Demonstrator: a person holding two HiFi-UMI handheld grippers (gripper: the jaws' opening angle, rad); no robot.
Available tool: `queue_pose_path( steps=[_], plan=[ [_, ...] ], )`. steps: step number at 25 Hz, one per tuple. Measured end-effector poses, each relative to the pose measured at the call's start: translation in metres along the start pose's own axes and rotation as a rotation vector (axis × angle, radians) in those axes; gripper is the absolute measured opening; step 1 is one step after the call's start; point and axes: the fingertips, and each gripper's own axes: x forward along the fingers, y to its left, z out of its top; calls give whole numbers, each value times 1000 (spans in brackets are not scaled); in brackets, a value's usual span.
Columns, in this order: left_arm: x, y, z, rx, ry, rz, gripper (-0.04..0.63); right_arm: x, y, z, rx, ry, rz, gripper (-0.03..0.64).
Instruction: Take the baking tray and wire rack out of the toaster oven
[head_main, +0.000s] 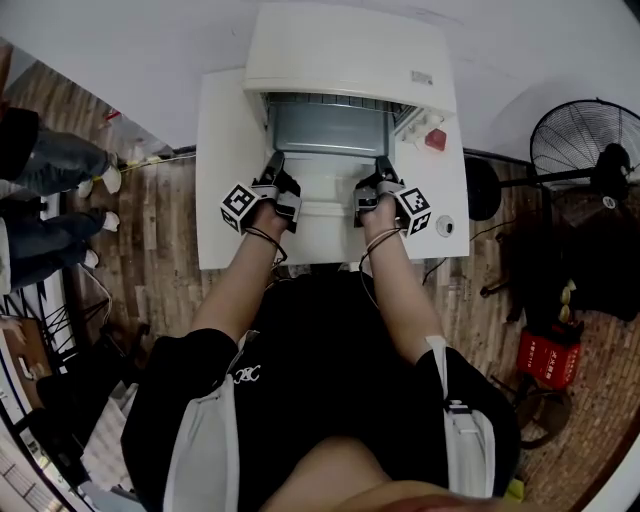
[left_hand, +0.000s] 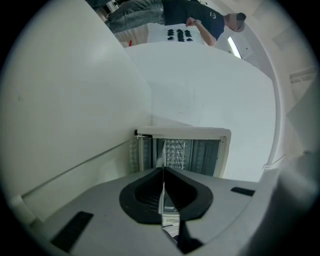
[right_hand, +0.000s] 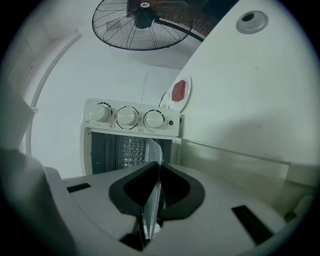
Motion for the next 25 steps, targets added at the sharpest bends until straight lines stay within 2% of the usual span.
queue_pose_path(
  steps=[7,14,20,25],
  plan=[
    [-21,0,-11,35,25,-26,20,-19,-5,-1,-13,15,-2,34],
    [-48,-2,-19,46,-1,-63,17,-43,-8,-6,-13,48,34,34],
    [-77,-7,-30,95,-6,-90,15,-74,-19,-11,-11,91,49,35],
    [-104,-9,-44,110,-3,-102,15,-95,-19,-11,-60,120,69,35]
  ],
)
